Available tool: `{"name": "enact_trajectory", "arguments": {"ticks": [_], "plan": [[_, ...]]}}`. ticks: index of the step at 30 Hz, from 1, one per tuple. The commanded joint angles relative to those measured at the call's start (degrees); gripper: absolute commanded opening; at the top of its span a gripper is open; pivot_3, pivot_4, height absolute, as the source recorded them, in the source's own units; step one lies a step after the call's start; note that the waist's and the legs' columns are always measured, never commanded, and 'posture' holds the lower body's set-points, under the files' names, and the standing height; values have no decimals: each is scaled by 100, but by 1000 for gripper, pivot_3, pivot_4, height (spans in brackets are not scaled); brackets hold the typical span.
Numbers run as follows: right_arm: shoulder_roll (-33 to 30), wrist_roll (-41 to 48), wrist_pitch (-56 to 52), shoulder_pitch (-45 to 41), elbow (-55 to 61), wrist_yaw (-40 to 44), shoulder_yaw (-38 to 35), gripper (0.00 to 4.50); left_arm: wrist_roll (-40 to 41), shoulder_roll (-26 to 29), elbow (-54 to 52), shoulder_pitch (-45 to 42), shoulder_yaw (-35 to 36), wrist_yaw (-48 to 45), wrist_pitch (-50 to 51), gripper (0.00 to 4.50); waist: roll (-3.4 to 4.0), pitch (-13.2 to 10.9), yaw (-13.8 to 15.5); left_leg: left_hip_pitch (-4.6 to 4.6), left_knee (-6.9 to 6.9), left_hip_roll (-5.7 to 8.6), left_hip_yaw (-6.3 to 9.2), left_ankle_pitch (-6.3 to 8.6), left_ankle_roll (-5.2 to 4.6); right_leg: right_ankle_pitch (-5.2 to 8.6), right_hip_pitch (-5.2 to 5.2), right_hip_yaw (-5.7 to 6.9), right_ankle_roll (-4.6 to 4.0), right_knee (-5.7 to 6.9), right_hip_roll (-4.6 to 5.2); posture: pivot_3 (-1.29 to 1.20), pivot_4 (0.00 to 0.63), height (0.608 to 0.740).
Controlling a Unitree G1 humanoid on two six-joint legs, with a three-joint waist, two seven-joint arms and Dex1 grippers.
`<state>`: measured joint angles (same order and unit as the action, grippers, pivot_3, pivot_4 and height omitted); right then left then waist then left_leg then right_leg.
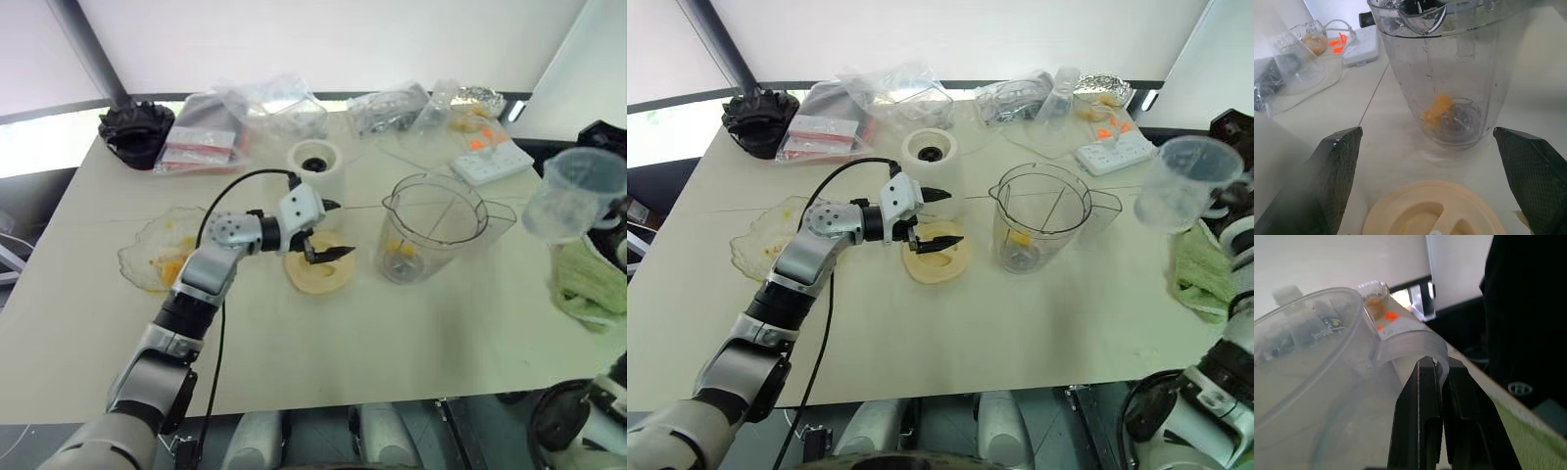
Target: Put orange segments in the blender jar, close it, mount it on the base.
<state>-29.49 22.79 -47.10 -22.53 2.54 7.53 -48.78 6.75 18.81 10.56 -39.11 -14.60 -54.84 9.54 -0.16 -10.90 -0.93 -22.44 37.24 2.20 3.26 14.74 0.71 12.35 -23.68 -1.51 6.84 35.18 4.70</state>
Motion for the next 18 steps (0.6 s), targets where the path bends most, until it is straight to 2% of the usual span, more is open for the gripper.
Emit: {"name": "enact_trajectory", "arguments": {"ticks": [1, 6, 18], "plan": [[112, 140, 705, 10, -233, -25, -131, 62, 18, 51, -271, -3, 58, 16, -30, 4500, 2, 0, -5, 1, 0, 0, -1, 0, 0, 0, 0, -1, 0, 1, 0, 0, 150, 740], [251, 42, 1858, 39, -1317, -5, -21, 62, 29, 104, -366, 28, 54, 6, 23, 4500, 7, 3, 3, 2, 3, 4, -2, 0, 0, 0, 2, -1, 0, 2, -1, 0, 150, 740], [-35, 215, 3739, -571, -3880, -140, 34, 62, 53, 248, -653, 139, 84, 35, 213, 4500, 6, 2, -20, 3, 0, 3, -22, 0, 0, 0, 2, -1, 0, 1, -3, 0, 150, 740]]}}
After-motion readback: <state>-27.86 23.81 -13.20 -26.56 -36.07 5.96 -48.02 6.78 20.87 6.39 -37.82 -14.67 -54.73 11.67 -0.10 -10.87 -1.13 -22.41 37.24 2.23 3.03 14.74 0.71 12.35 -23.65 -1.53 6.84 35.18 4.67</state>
